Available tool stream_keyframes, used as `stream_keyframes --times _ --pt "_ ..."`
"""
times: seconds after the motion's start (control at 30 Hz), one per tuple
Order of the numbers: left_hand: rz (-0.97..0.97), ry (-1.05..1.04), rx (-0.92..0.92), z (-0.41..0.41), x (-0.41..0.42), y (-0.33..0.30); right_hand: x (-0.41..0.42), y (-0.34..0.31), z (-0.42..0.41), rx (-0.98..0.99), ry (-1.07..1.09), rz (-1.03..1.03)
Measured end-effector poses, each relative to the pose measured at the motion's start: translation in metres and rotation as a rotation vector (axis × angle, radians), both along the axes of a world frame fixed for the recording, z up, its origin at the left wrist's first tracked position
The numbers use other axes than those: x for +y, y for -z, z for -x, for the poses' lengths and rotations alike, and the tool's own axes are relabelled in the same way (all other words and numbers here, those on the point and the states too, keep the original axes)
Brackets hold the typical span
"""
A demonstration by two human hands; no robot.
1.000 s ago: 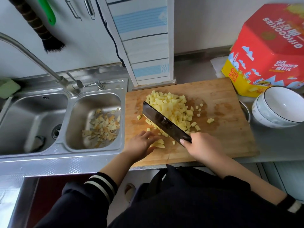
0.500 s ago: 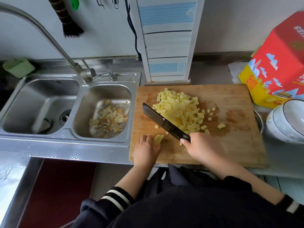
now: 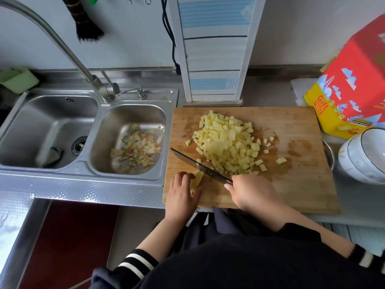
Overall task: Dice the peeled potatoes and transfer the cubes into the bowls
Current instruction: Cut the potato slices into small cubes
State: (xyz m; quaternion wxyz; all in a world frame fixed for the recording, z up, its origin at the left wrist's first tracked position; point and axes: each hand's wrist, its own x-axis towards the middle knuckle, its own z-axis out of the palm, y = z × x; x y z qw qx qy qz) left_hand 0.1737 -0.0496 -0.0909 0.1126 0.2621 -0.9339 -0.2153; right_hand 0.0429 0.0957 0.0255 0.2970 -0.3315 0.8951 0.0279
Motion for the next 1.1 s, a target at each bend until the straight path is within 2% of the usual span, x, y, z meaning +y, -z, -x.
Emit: stream_keyframes --times 0.2,0.33,0.53,0.77,1.1 --pt "-0.010 0.001 0.046 0.002 -0.002 0.007 -0.006 0.006 0.001 -0.016 -0.027 -0.056" --pt "-0.011 0.002 0.076 0.001 -0.002 0.012 -0.008 0.013 0.004 -0.089 0.040 -0.096" --pt "-0.029 0.005 0.096 0.003 -0.001 0.010 -0.008 0.019 0.005 -0.141 0.126 -0.008" --pt "-0.067 0.015 0.084 0.001 -0.002 0.012 0.001 0.001 -0.004 -0.078 0.015 0.057" --pt "-0.029 0.026 0.129 0.001 -0.002 0.015 -0.013 0.016 -0.004 -0.166 0.034 -0.079"
